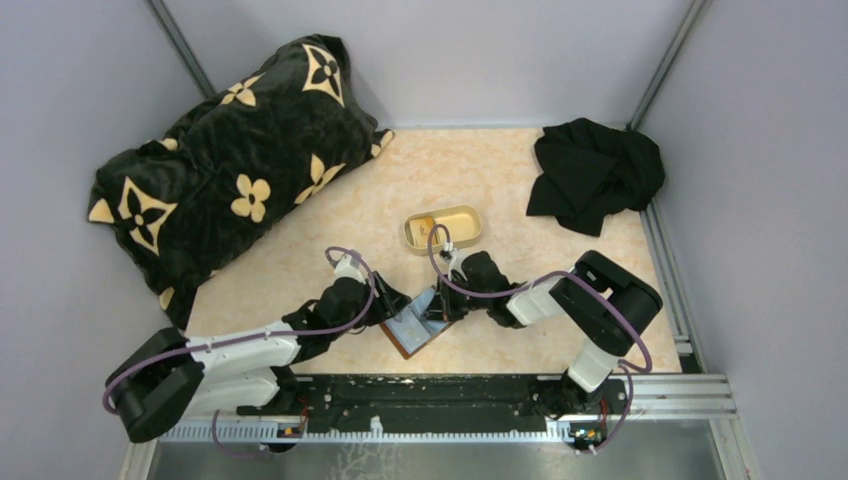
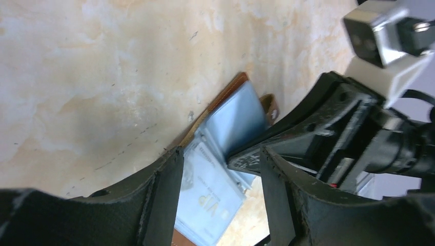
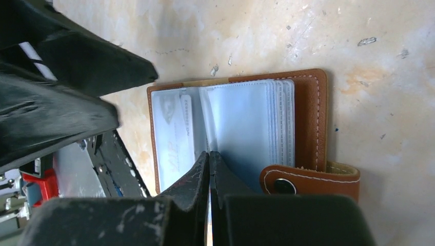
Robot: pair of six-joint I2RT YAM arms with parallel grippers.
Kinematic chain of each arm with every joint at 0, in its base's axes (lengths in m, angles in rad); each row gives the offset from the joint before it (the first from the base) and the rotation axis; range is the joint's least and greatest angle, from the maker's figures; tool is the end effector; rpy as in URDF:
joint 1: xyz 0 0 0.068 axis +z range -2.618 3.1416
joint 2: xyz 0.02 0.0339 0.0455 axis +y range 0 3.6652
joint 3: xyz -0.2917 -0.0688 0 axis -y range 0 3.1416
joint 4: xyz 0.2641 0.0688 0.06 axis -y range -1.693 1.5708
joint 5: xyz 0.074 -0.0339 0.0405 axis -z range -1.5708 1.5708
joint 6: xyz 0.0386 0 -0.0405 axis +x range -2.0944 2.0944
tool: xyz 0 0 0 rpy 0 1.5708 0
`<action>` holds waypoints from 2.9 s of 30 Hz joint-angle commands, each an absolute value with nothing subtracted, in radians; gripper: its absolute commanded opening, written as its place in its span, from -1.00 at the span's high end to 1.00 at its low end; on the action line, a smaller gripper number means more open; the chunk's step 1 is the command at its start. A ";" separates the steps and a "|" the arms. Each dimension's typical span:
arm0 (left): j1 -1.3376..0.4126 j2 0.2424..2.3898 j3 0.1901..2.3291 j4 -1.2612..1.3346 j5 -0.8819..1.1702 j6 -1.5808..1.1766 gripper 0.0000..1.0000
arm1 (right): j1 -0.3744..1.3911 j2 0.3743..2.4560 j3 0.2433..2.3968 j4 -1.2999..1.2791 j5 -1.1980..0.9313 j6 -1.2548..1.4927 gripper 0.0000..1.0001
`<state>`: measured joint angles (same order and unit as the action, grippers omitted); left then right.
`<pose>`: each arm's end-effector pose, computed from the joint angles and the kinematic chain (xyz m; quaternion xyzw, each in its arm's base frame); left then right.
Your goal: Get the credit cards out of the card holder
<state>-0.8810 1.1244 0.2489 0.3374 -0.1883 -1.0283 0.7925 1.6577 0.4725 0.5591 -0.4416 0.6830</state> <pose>0.1363 -0.1539 0.1549 -0.1100 0.8600 -0.3539 0.3508 0.1908 0.2170 0.1181 -0.1470 0.8621 0.4429 0.1973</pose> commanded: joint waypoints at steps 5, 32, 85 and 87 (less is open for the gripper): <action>-0.877 0.917 0.298 0.154 -0.257 -0.997 -0.25 | 0.776 1.781 0.552 0.426 -0.305 0.726 1.00; -0.877 1.073 0.230 0.507 -0.196 -1.036 -0.28 | 0.742 1.501 0.641 0.273 -0.195 0.624 1.00; -0.823 1.422 0.294 0.738 -0.010 -1.030 -0.32 | 0.690 1.682 0.552 0.473 -0.383 0.614 1.00; -0.824 1.427 0.301 0.748 -0.001 -1.030 -0.32 | 0.690 1.683 0.549 0.474 -0.383 0.615 1.00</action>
<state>-0.8139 1.3991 0.2672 0.6853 -0.0895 -1.0279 0.6846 1.6585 0.5625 0.4526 -0.3817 0.6178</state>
